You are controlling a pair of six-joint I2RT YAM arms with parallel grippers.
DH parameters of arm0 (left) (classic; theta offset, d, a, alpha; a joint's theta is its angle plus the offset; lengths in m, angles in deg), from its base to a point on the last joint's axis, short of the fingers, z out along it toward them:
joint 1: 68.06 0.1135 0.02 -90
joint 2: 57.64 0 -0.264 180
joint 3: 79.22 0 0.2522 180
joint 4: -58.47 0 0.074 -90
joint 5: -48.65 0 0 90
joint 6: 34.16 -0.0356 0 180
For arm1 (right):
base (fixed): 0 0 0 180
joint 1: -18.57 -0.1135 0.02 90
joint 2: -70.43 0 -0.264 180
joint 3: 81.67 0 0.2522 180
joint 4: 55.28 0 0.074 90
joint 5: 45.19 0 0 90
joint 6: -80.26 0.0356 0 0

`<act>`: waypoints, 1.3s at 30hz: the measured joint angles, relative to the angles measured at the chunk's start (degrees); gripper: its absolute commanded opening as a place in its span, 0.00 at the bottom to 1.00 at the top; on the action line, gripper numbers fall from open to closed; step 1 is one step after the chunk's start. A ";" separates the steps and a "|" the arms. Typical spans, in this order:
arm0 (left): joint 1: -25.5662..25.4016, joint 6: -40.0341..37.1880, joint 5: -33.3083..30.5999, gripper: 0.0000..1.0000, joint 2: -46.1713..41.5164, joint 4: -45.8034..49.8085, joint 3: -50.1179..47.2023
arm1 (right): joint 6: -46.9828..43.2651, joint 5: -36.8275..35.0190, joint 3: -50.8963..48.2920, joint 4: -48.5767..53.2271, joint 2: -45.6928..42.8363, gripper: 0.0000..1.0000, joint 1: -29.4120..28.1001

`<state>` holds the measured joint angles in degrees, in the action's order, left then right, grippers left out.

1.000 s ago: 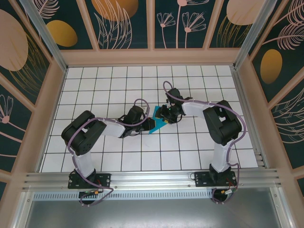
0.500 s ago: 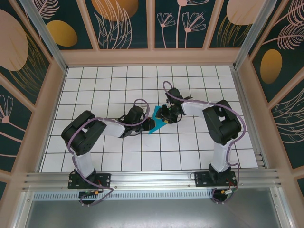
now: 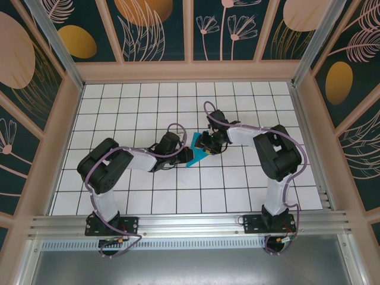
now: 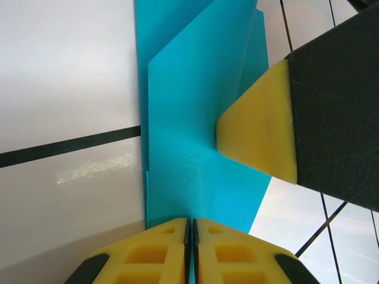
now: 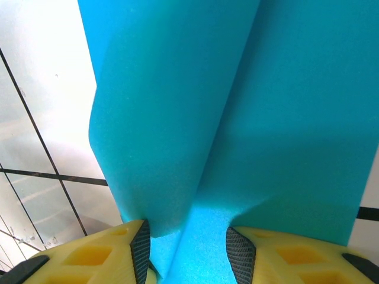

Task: Fold a paper plane with a square sheet of paper (pick it up from the middle)
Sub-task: Fourth fold the wing at the center of the table.

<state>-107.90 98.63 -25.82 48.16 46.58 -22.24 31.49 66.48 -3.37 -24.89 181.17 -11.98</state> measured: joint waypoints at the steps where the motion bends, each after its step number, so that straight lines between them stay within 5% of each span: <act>1: 0.02 0.13 -0.07 0.11 0.02 0.07 0.02 | 0.00 0.00 0.00 0.02 0.00 0.47 0.00; 14: 0.11 0.98 -0.26 0.04 0.61 0.63 0.76 | -1.55 -1.01 1.70 1.38 -1.53 0.46 0.42; 27: 0.22 -0.31 0.50 0.03 0.68 2.36 1.64 | -7.04 4.11 -0.52 -6.08 -7.61 0.13 3.21; 39: 0.22 -0.35 0.50 0.03 0.68 2.51 1.70 | -11.10 8.35 0.02 -6.78 0.52 0.07 0.90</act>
<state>-107.68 98.28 -25.32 48.83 49.09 -20.54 20.38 74.83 -3.35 -31.67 181.70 -11.08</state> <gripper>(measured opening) 0.058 0.074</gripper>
